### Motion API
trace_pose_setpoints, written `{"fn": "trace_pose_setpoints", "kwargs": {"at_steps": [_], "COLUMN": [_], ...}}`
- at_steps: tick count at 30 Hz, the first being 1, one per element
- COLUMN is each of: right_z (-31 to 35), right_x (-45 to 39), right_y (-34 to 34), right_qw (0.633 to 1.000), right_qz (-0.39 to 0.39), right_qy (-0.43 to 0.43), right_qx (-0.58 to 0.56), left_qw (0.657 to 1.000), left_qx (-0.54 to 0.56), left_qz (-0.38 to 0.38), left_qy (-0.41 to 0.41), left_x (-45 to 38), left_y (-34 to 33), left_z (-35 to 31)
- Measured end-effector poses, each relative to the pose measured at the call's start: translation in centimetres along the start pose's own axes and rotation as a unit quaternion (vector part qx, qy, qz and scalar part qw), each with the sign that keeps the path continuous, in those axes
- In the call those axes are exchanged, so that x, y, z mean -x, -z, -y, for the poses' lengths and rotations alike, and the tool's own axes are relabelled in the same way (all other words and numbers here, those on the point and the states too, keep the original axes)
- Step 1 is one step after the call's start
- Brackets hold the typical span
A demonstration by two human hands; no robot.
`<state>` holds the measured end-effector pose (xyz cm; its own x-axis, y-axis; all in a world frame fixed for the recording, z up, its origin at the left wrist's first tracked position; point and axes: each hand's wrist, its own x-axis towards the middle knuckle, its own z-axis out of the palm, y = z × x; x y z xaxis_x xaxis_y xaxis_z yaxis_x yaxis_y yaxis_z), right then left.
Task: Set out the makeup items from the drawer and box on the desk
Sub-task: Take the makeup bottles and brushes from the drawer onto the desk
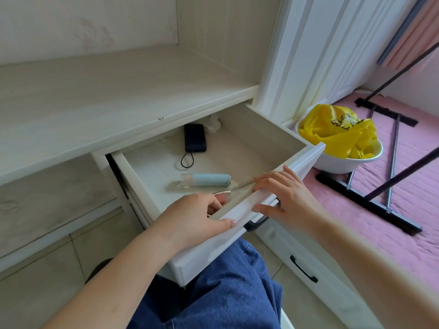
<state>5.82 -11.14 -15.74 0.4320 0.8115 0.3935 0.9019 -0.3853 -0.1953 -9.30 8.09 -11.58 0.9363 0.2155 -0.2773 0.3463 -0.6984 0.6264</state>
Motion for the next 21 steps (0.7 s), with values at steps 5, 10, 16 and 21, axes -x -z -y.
{"fn": "trace_pose_setpoints", "kwargs": {"at_steps": [5,10,16,21], "right_z": [-0.3,-0.4,0.5,1.2], "right_x": [1.6,0.8,-6.0,-11.2], "right_y": [0.6,1.5,2.8,-1.6], "right_qw": [1.000,0.999,0.985,0.918], "right_qz": [0.003,0.049,0.166,0.387], "right_qy": [0.000,0.018,-0.035,0.023], "right_qx": [0.013,0.010,-0.027,0.084], "left_qw": [0.999,0.997,0.997,0.980], "left_qx": [-0.020,-0.023,-0.056,-0.196], "left_qz": [0.020,0.060,-0.010,0.000], "left_qy": [-0.021,-0.037,-0.048,-0.021], "left_x": [0.4,0.0,-5.1,-11.5], "left_y": [-0.7,-0.1,2.6,3.7], "left_z": [-0.9,-1.2,0.5,3.3]}}
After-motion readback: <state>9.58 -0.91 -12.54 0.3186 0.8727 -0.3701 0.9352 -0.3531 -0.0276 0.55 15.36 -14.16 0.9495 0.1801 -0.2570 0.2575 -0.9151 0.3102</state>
